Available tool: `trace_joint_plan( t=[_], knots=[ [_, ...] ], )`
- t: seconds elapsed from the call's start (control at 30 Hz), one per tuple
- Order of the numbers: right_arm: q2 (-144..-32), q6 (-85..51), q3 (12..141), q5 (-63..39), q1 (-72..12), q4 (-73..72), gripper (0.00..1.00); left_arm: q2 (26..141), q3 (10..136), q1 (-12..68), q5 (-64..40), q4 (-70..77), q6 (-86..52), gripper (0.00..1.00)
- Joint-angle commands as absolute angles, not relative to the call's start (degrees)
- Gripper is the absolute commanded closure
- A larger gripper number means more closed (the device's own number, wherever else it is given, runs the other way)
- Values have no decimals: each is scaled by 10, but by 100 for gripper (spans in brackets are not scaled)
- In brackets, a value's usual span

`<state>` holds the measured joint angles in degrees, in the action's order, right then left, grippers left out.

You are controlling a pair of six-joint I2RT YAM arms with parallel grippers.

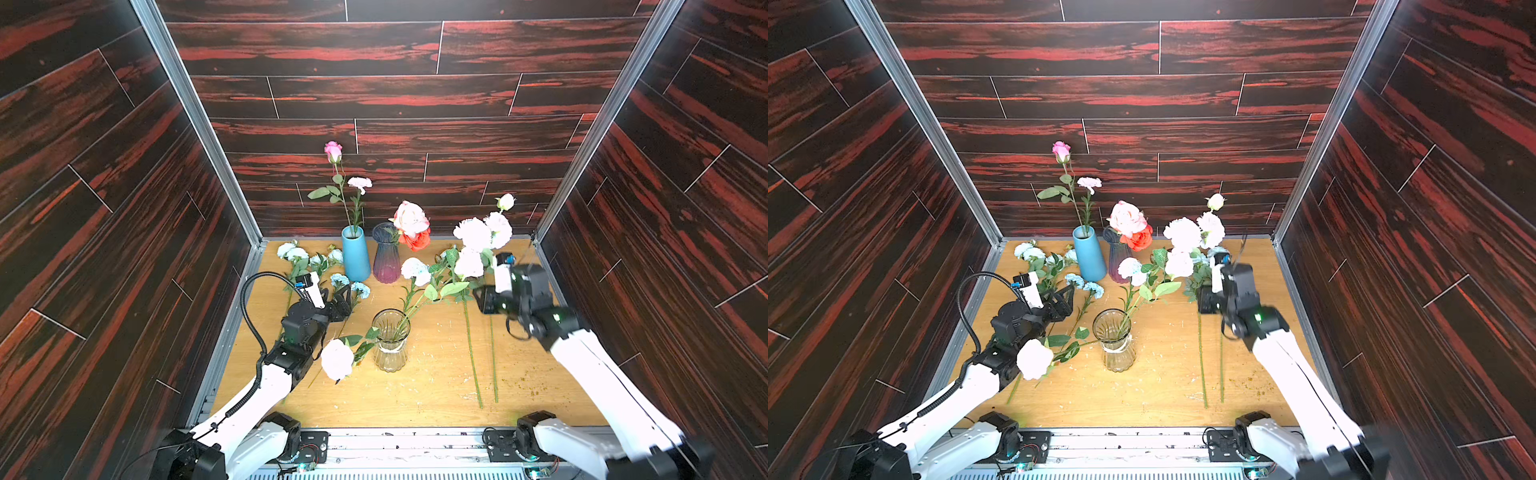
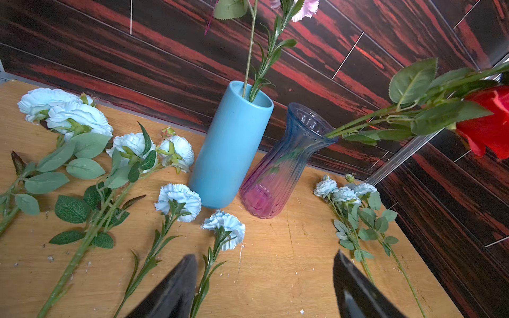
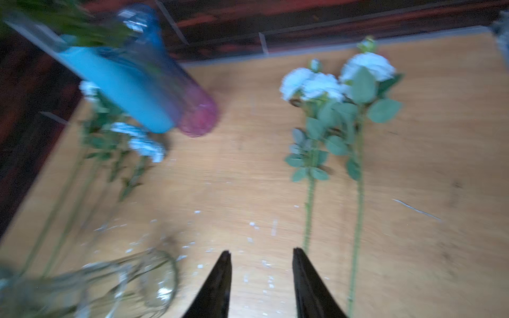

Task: Pick out blue flowers from the vase
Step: Place the flower at the center of the board, then pick up the flower from the vase.

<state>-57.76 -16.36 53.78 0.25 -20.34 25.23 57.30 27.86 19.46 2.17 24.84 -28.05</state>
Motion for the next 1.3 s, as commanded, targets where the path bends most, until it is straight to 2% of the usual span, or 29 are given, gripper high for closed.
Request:
trace_joint_plan(
  t=[0.0, 0.2, 0.47, 0.7, 1.03, 1.27],
  knots=[
    [-524, -205, 475, -109, -224, 155, 64, 562, 279, 194, 26, 246, -270, 21],
    [-469, -265, 373, -171, -285, 4, 70, 559, 281, 194, 15, 246, -273, 21],
    [-481, -259, 322, -40, -447, -160, 80, 556, 282, 195, 3, 245, -271, 21],
    [-520, -305, 268, -24, -468, -312, 84, 560, 283, 195, -10, 252, -273, 21],
    [-523, -299, 280, -2, -479, -305, 84, 552, 287, 195, -28, 249, -274, 21],
    [-578, -274, 321, 50, -479, -275, 85, 541, 294, 195, -49, 241, -274, 21]
  ],
)
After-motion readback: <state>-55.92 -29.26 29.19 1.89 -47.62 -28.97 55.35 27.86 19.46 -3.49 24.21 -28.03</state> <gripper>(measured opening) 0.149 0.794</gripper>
